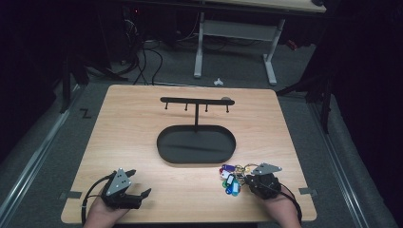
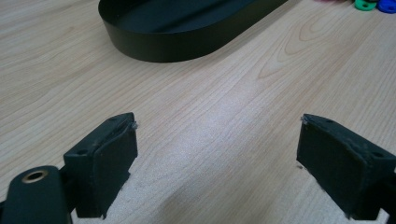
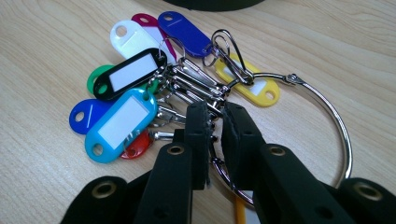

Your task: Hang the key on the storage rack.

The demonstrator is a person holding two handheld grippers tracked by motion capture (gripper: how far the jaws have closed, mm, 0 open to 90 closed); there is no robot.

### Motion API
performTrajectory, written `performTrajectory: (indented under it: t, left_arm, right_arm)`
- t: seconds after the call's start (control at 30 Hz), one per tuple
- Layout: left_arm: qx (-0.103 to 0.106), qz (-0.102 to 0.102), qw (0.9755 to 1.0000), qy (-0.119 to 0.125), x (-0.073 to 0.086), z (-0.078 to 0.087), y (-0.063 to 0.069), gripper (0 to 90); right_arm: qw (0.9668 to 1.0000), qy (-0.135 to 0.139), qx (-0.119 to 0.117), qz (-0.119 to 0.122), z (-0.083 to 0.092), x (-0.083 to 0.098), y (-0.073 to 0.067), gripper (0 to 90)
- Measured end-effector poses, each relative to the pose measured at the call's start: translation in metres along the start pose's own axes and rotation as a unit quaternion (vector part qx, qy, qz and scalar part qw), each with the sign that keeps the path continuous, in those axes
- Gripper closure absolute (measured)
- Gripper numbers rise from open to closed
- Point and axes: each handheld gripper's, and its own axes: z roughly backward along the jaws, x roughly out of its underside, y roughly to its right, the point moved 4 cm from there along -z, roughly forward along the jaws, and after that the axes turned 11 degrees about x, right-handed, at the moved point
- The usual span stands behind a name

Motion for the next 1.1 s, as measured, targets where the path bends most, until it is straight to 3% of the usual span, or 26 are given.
performTrajectory:
  t: [0.4, 0.63, 0.8, 0.87, 0.9, 0.93, 1.1]
  left_arm:
    - [0.001, 0.0, 1.0, 0.0, 0.0, 0.0, 0.0, 12.8]
    - [0.001, 0.001, 1.0, 0.001, 0.0, 0.0, 0.0, 13.0]
    - [0.003, -0.001, 1.0, 0.0, 0.0, 0.0, 0.001, 13.2]
    - [0.003, 0.0, 1.0, 0.0, 0.0, 0.0, 0.001, 13.2]
    - [0.004, 0.0, 1.0, 0.0, 0.0, 0.0, 0.001, 13.3]
    - [0.004, -0.001, 1.0, 0.0, 0.0, 0.0, 0.001, 13.3]
    - [0.005, -0.001, 1.0, 0.0, 0.0, 0.0, 0.001, 13.5]
  right_arm:
    - [0.9994, -0.03, -0.011, 0.013, 0.002, 0.004, 0.003, 83.1]
    - [0.9969, -0.069, -0.017, 0.033, -0.002, 0.003, 0.003, 82.1]
    - [0.9923, -0.105, -0.019, 0.062, -0.002, -0.003, 0.003, 79.8]
    - [0.9894, -0.123, -0.018, 0.075, -0.002, -0.005, 0.003, 79.6]
    - [0.9863, -0.137, -0.02, 0.09, -0.002, -0.008, 0.003, 79.6]
    - [0.9863, -0.137, -0.02, 0.09, -0.002, -0.008, 0.003, 79.6]
    - [0.9787, -0.168, -0.033, 0.114, -0.006, -0.015, 0.003, 79.6]
